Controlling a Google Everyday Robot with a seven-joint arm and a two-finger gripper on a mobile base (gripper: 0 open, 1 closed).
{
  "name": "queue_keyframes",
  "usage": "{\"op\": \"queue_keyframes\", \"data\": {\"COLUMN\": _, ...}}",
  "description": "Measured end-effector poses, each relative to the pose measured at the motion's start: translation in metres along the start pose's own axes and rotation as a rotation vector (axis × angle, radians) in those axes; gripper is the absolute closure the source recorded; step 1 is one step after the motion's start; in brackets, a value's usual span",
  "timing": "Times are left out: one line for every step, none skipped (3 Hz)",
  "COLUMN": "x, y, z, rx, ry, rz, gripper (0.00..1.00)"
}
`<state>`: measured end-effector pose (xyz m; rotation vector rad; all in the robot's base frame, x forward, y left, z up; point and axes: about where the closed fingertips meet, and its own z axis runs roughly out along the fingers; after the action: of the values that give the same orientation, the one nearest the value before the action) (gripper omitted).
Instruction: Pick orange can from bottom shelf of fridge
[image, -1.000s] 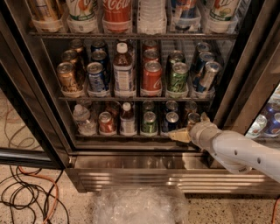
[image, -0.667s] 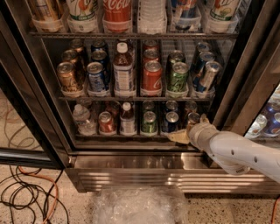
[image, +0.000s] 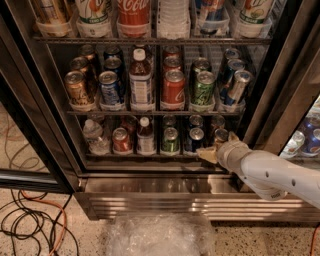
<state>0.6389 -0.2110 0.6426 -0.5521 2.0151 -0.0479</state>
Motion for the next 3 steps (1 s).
{"op": "queue_keyframes", "data": {"x": -0.002, "y": -0.002, "z": 0.001, "rx": 0.015, "ry": -0.012, "rz": -0.014, "gripper": 0.07}}
{"op": "queue_keyframes", "data": {"x": 0.004, "y": -0.005, "z": 0.009, "rx": 0.044, "ry": 0.001, "rz": -0.027, "gripper": 0.0}}
{"op": "queue_keyframes", "data": {"x": 0.006, "y": -0.003, "z": 0.012, "rx": 0.047, "ry": 0.008, "rz": -0.03, "gripper": 0.0}}
